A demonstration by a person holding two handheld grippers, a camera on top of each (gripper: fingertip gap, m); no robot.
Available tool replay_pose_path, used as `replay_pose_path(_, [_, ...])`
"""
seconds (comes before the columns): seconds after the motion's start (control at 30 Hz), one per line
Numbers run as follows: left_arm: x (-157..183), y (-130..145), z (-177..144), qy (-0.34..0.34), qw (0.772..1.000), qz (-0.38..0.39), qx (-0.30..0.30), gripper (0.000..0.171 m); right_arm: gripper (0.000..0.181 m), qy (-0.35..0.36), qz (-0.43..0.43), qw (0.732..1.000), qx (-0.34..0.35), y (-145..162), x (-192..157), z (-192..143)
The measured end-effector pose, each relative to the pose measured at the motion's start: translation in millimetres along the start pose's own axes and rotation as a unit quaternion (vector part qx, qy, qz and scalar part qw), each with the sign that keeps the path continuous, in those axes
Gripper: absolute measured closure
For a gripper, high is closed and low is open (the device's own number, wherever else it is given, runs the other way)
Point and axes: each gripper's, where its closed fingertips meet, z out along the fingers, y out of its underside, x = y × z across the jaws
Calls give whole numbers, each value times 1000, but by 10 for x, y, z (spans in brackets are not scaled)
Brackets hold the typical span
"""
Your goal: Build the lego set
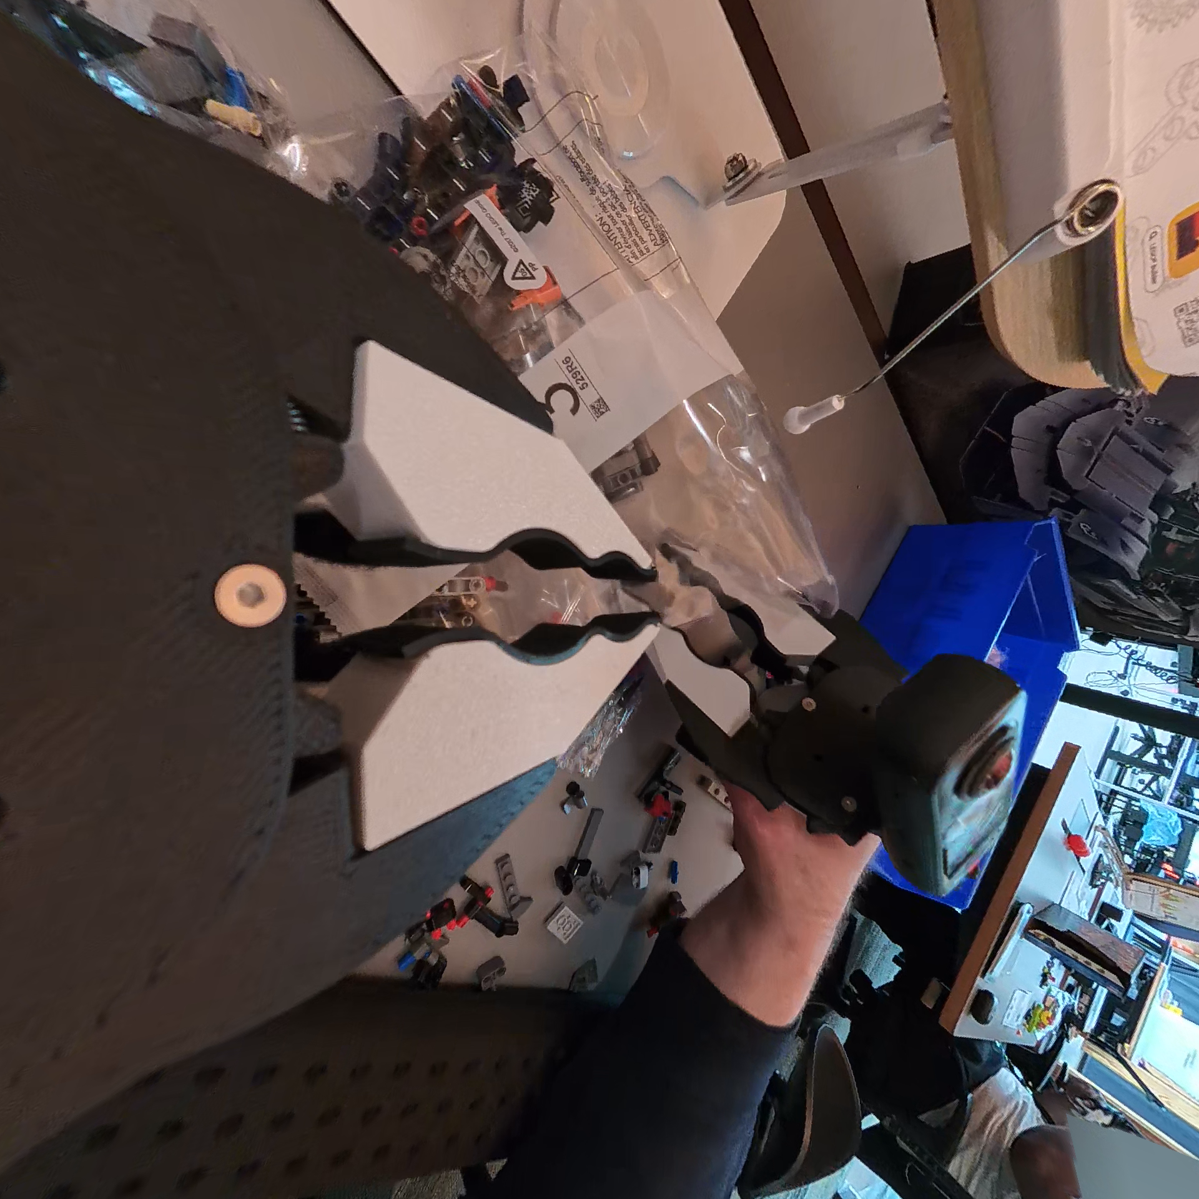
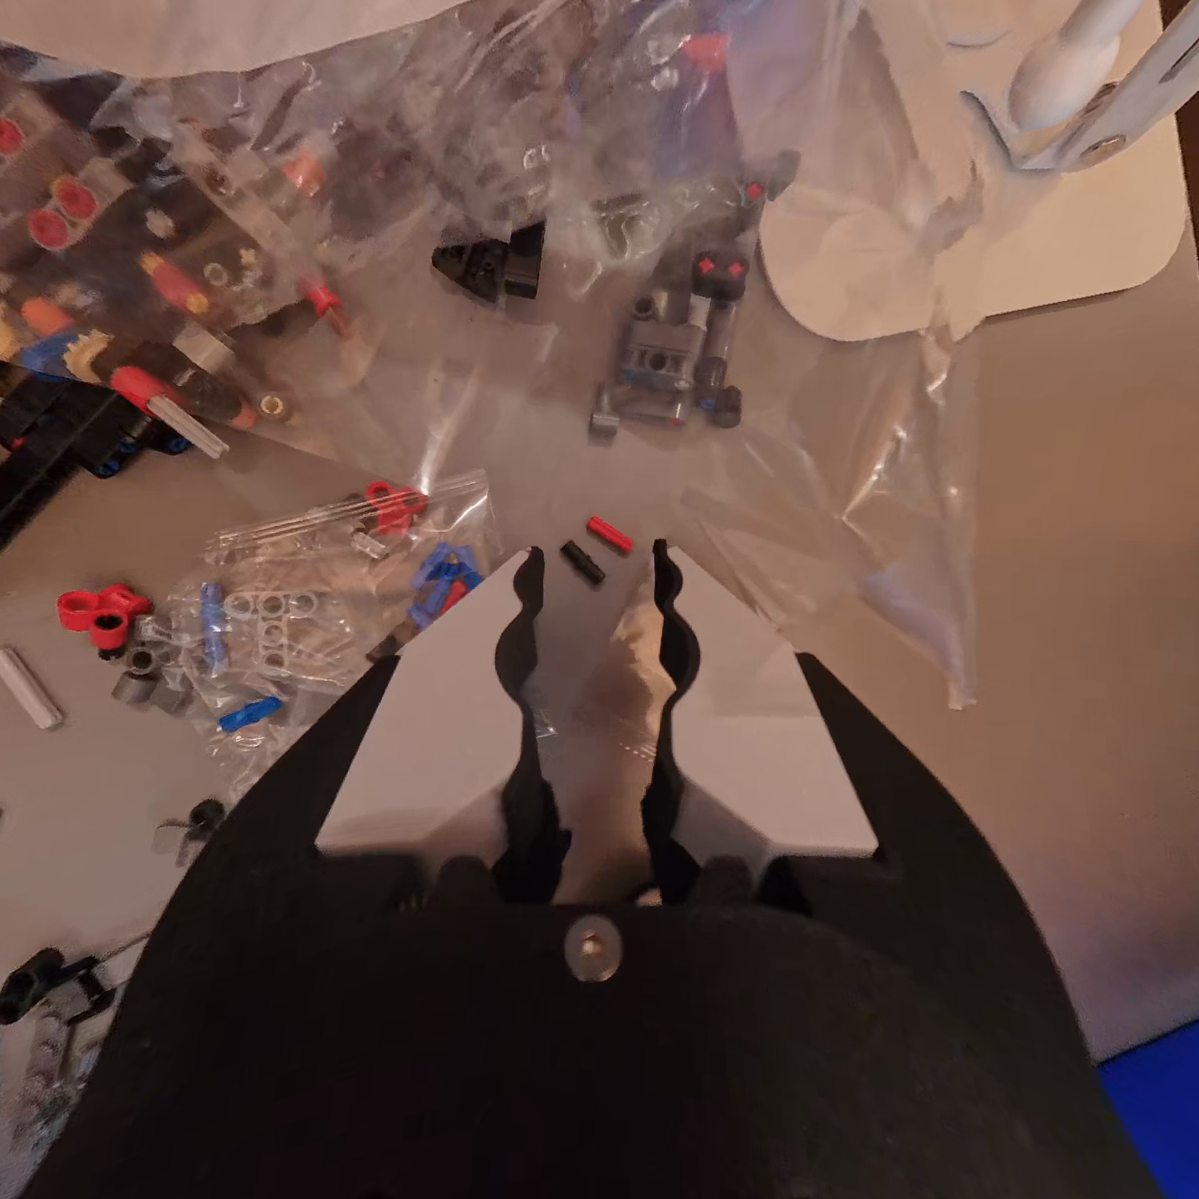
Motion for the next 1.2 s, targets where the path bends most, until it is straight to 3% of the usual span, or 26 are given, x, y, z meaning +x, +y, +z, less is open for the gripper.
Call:
replay_pose_path(0.2, [-1, -25, -22, -1, 1000, 0, 5, 164, 153, -14, 4, 1000, 8, -4, 31, 29])
replay_pose_path(0.53, [2, -8, -7, 0, 1000, 0, 1, 165, 176, -77, 29, 996, 26, -12, -87, 39])
replay_pose_path(1.2, [17, -9, -9, 3, 1000, 2, 1, 164, 180, -85, 44, 995, 31, -2, -117, -28])
